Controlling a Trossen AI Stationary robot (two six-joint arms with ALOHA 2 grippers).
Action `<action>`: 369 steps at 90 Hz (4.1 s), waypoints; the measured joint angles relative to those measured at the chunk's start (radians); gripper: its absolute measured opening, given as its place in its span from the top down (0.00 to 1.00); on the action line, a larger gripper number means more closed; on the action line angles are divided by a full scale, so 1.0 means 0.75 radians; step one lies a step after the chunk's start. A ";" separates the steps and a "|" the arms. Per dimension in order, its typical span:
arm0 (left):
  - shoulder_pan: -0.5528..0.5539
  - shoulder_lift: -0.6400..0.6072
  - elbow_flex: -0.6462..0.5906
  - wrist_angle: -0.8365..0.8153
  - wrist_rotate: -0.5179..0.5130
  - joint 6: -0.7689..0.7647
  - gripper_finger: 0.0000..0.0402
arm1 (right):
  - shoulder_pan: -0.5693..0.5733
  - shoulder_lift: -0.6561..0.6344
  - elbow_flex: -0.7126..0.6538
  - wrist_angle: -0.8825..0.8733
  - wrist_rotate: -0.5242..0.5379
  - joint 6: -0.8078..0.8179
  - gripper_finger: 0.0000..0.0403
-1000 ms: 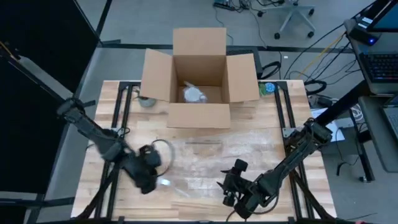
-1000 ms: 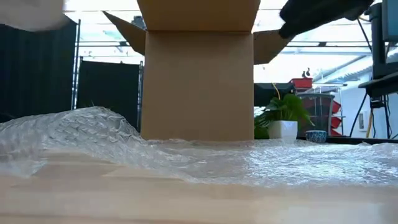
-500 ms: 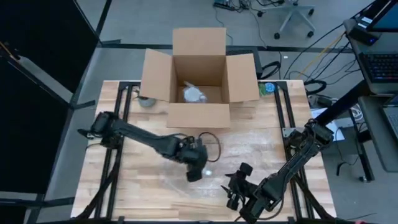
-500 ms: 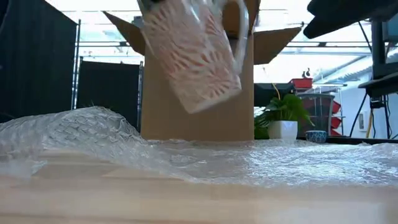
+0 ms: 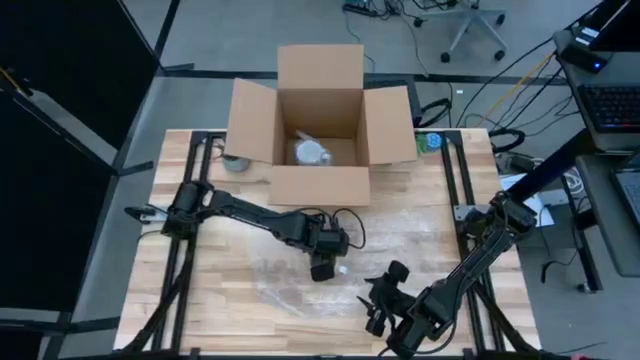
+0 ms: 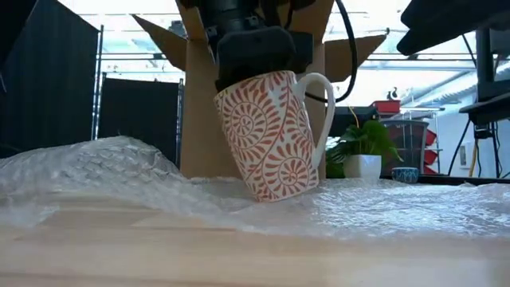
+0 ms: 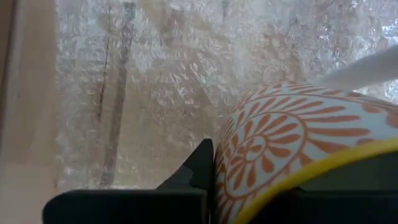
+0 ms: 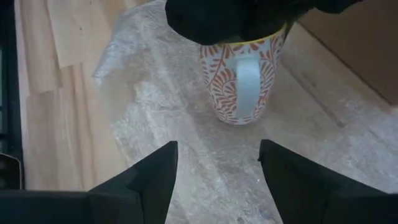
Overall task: Wrap mug
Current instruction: Wrap the orange mug with bubble wrap
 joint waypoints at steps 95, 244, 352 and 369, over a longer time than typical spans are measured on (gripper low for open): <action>-0.024 -0.131 0.219 -0.318 0.087 -0.057 0.64 | 0.001 -0.116 -0.001 -0.111 -0.074 0.015 0.47; -0.719 -0.636 -0.930 0.132 -0.027 -0.911 0.64 | 0.067 -0.432 -0.859 -0.165 -0.779 1.365 0.74; -0.672 -0.635 -0.929 0.202 -0.122 -0.874 0.64 | -0.397 -0.329 -0.403 0.830 -0.303 -0.552 1.00; -0.660 -0.635 -0.910 0.179 -0.126 -0.873 0.64 | -0.471 -0.191 -0.403 1.006 -0.457 -0.644 1.00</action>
